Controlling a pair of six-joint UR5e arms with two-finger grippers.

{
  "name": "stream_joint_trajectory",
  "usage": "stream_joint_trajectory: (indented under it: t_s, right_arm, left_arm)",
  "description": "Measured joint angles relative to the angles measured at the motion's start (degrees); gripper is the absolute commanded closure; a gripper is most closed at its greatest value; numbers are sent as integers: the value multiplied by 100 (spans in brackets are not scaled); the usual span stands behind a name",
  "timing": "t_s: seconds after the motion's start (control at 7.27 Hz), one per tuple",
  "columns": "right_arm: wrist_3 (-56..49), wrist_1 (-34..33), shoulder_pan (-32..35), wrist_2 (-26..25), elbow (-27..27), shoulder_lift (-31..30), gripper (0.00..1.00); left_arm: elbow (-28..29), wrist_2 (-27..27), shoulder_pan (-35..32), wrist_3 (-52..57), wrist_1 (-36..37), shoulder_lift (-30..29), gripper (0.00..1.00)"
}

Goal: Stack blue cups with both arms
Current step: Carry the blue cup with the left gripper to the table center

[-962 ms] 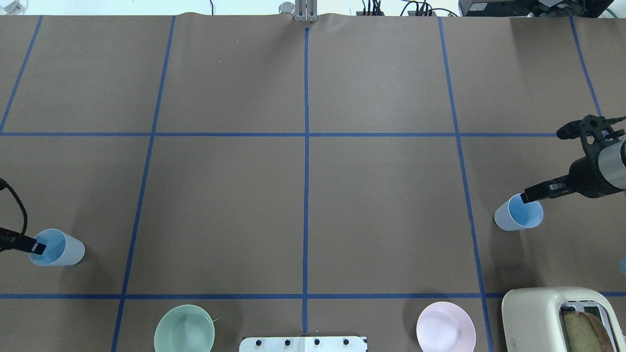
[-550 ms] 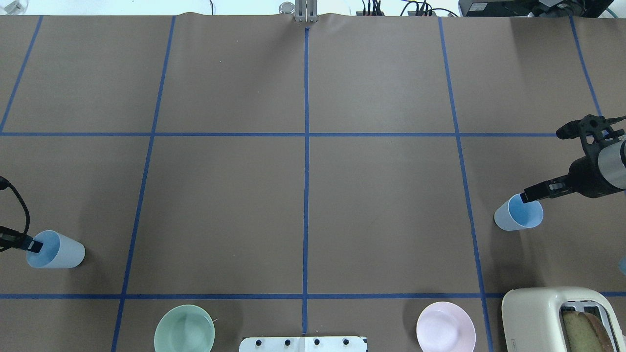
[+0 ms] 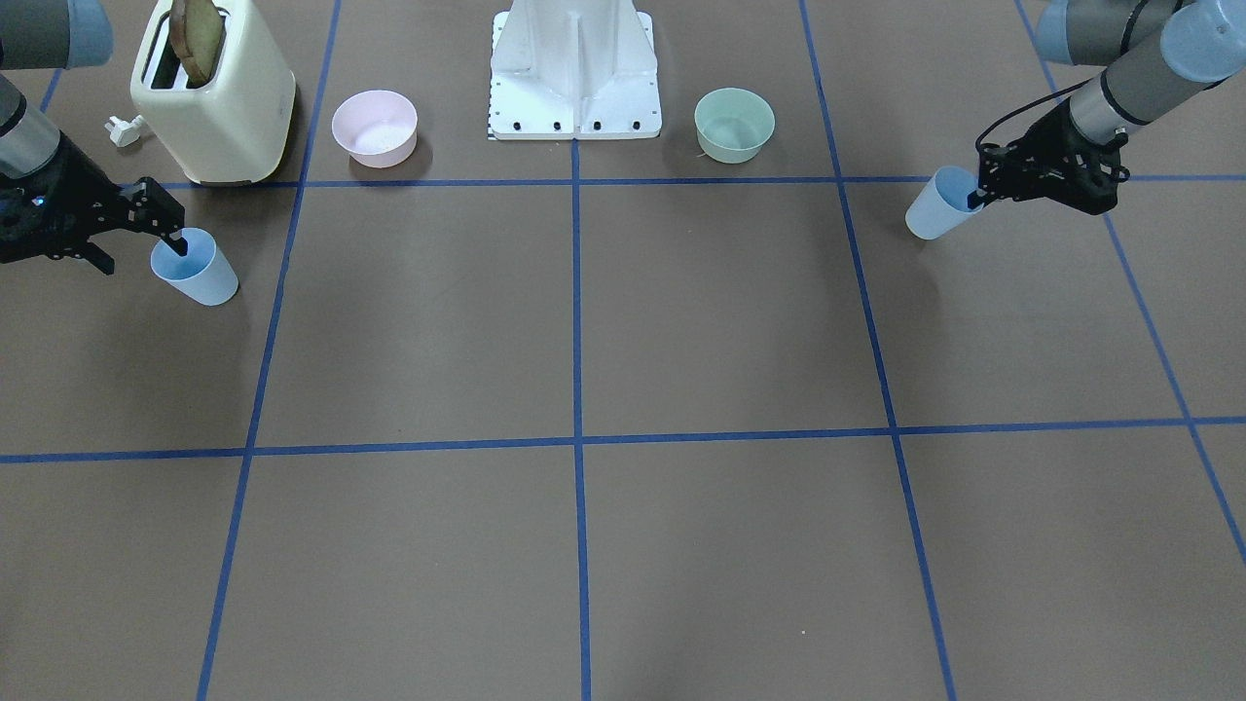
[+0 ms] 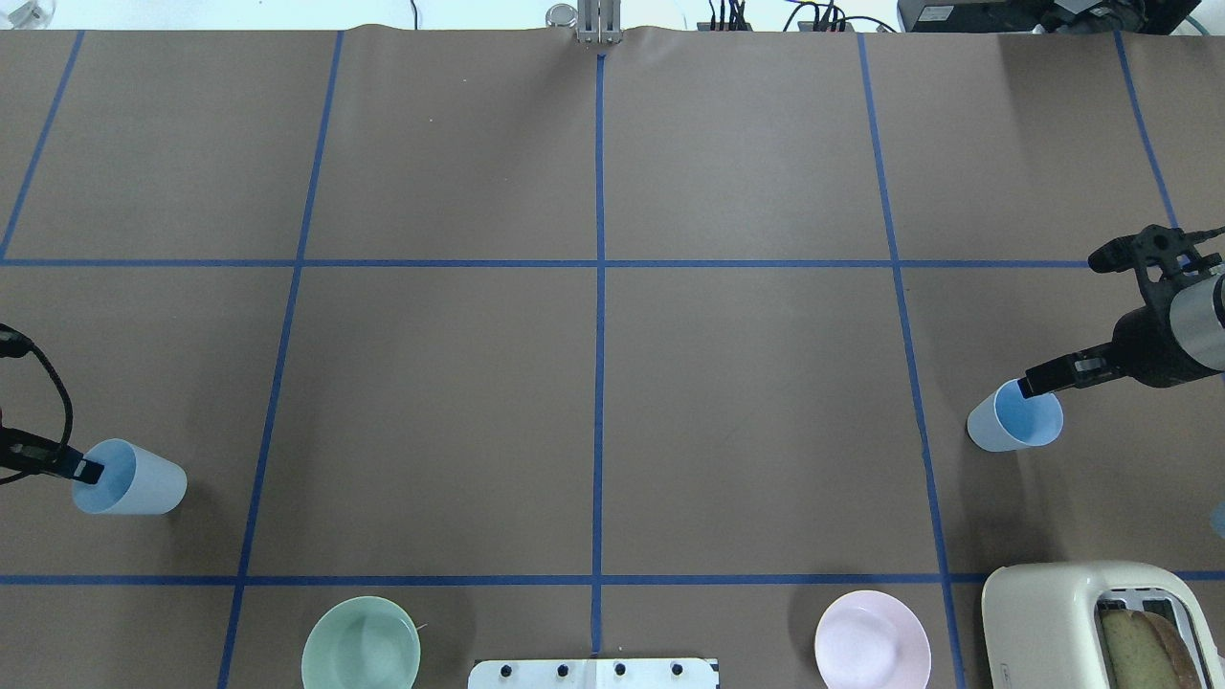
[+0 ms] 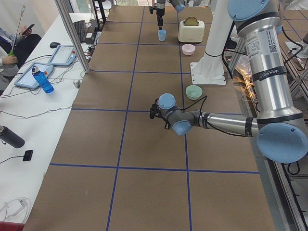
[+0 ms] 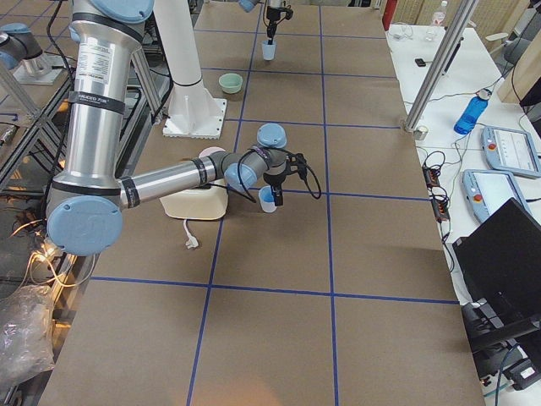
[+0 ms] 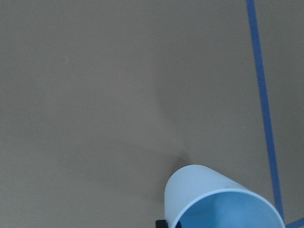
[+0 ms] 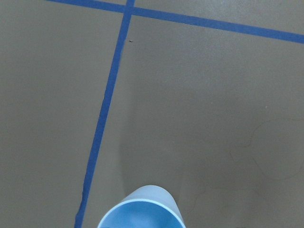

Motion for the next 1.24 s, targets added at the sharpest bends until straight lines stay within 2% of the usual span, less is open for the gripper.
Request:
stream_joint_trajectory:
  t_s: [0.28,0.41,0.83,1.24]
  right_arm:
    - [0,0,0,-5,-6,0,9]
    - [0,0,0,-8,-7,0,9]
    - [-6,0,-2,-7,-14,0,9]
    - [-11,0,-4,-6,-39,0,9]
  left_arm:
    - [-11,-404,-126,-171,372,-422,100]
    - [-17,-471,-211,-191,812,-826,100]
    - [-79,-485,-409,-208,2723,-2396,100]
    - [-35,-300,-393,-242,4084,-3592,100]
